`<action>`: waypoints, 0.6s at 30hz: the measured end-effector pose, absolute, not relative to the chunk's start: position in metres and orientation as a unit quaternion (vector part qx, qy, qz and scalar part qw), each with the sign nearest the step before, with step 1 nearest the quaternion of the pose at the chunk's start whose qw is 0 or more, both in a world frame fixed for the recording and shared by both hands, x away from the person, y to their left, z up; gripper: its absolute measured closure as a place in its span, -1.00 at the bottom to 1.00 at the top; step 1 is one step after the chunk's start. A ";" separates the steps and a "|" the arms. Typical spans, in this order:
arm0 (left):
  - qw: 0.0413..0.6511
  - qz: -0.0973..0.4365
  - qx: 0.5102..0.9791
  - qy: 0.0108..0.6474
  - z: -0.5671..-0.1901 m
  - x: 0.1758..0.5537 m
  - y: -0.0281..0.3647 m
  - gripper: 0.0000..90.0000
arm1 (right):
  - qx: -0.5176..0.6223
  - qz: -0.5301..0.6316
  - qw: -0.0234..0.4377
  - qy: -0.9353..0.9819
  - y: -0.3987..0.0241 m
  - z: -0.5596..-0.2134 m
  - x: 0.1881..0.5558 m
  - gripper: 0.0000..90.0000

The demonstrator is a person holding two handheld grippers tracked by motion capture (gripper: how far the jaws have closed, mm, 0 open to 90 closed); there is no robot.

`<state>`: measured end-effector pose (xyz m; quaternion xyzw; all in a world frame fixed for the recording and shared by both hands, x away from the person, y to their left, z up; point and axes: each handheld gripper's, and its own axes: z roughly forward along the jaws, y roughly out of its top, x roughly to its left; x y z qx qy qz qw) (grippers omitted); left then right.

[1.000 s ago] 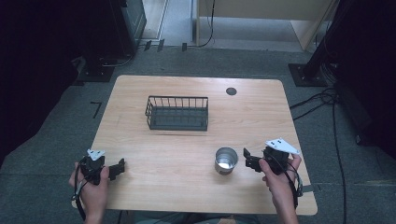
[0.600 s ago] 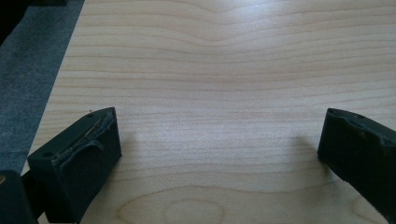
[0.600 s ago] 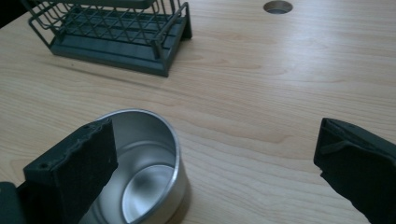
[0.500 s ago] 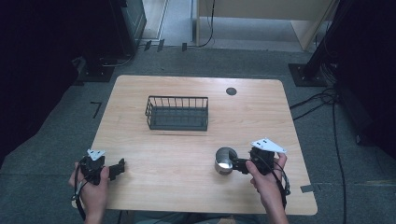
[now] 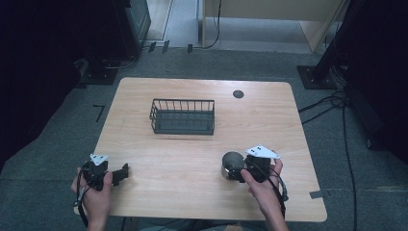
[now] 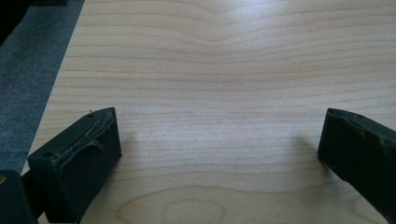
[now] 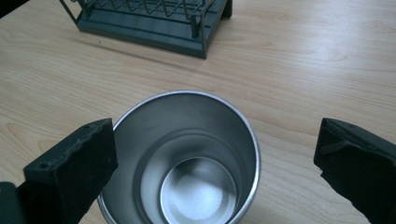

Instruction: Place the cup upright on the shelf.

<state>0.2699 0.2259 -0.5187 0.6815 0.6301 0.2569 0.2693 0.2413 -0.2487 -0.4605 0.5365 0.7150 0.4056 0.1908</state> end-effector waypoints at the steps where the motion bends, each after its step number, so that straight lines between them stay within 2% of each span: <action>1: 0.269 0.257 0.681 0.630 -0.519 0.270 0.226 -1.00 | 0.536 0.405 0.190 0.716 -0.248 -0.461 0.241 -1.00; 12: 0.269 0.257 0.681 0.630 -0.519 0.270 0.226 -1.00 | 0.539 0.425 0.177 0.705 -0.252 -0.462 0.239 -1.00; 18: 0.269 0.257 0.681 0.630 -0.519 0.270 0.226 -1.00 | 0.525 0.419 0.169 0.721 -0.240 -0.467 0.237 -1.00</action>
